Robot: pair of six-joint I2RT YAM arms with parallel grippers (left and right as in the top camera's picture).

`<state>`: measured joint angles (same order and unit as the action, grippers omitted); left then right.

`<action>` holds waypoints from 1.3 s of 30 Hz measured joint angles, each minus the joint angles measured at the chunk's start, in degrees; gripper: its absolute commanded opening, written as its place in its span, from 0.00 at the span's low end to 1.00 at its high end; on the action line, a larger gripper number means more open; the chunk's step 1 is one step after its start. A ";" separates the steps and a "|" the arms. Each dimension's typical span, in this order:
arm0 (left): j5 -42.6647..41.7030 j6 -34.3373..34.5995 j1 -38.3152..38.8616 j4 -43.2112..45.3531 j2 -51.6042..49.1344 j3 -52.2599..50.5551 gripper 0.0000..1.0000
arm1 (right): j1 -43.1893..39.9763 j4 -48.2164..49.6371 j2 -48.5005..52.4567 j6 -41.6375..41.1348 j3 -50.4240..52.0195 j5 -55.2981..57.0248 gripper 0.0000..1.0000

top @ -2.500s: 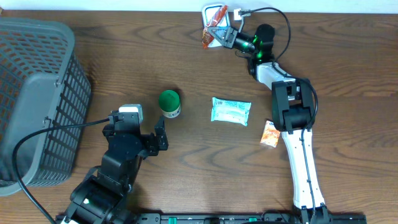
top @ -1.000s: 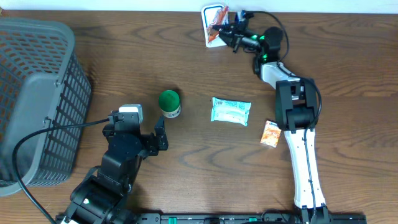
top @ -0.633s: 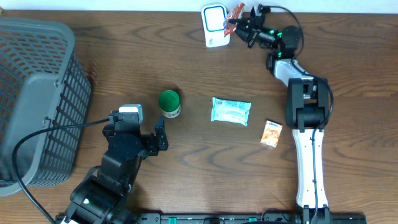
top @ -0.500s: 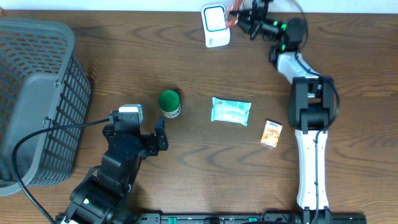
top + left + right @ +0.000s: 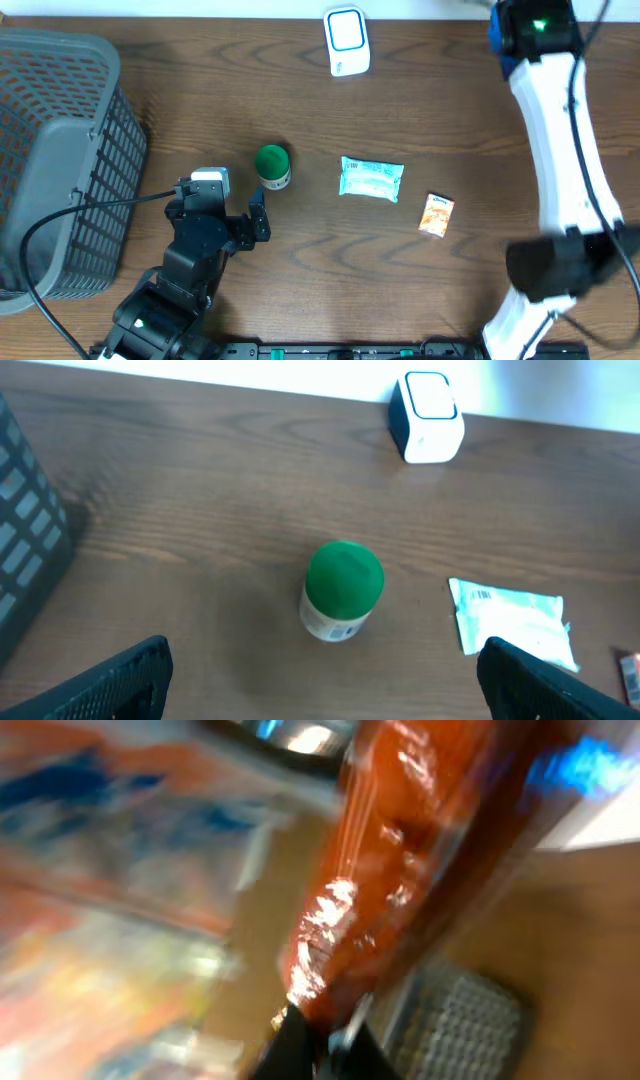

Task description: Scan the item barcode

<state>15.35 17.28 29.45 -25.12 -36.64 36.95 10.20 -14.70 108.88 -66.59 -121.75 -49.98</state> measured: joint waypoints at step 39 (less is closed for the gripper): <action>0.02 0.00 0.00 0.04 0.00 0.00 0.98 | -40.54 -21.11 -4.24 35.71 52.33 94.64 0.05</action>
<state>15.38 17.28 29.45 -25.08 -36.64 36.95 -30.35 -35.81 104.64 -30.87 -69.43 44.66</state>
